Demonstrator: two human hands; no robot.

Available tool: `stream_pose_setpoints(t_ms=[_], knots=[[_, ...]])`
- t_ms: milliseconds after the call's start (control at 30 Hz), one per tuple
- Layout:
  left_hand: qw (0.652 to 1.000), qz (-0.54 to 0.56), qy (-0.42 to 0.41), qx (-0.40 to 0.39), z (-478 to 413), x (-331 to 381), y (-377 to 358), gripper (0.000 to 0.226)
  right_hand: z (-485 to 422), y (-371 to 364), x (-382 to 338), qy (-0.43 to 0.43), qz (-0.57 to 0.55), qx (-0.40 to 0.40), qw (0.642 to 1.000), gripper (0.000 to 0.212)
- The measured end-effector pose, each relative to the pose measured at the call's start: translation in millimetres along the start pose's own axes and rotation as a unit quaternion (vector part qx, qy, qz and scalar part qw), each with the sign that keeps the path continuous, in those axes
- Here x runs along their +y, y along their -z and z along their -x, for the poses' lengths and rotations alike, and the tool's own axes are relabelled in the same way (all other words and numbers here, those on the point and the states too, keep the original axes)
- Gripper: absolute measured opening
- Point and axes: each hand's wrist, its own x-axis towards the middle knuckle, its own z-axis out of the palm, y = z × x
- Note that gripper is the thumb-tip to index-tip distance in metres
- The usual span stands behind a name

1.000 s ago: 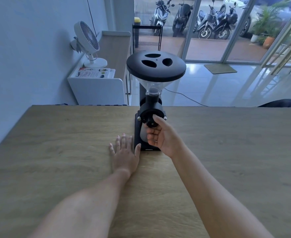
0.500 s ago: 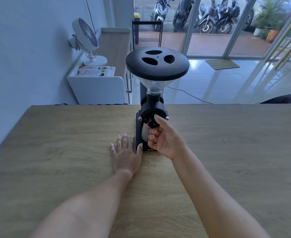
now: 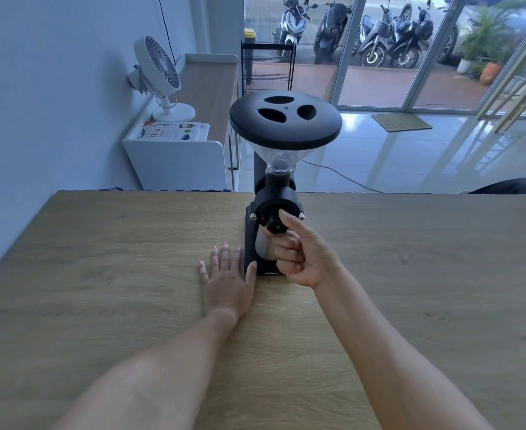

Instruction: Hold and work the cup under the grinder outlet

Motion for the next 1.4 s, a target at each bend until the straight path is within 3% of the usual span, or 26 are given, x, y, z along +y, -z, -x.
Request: stream_pose_setpoints(t_ms=[533,1033,1267,1400], knots=[[1.000,0.005,0.001,0.003,0,0,0,0.071,1,-6,-3,0.027,0.041,0.040,0.998,0.027],[1.000,0.009,-0.003,0.007,1,1,2,0.070,3,-10,-1,0.055,0.096,0.081,0.991,0.036],[1.000,0.012,-0.001,0.006,1,1,1,0.070,4,-4,8,0.054,0.038,0.023,0.998,0.043],[1.000,0.011,-0.001,0.010,0,0,1,0.070,3,-4,8,0.066,0.033,0.031,0.997,0.041]])
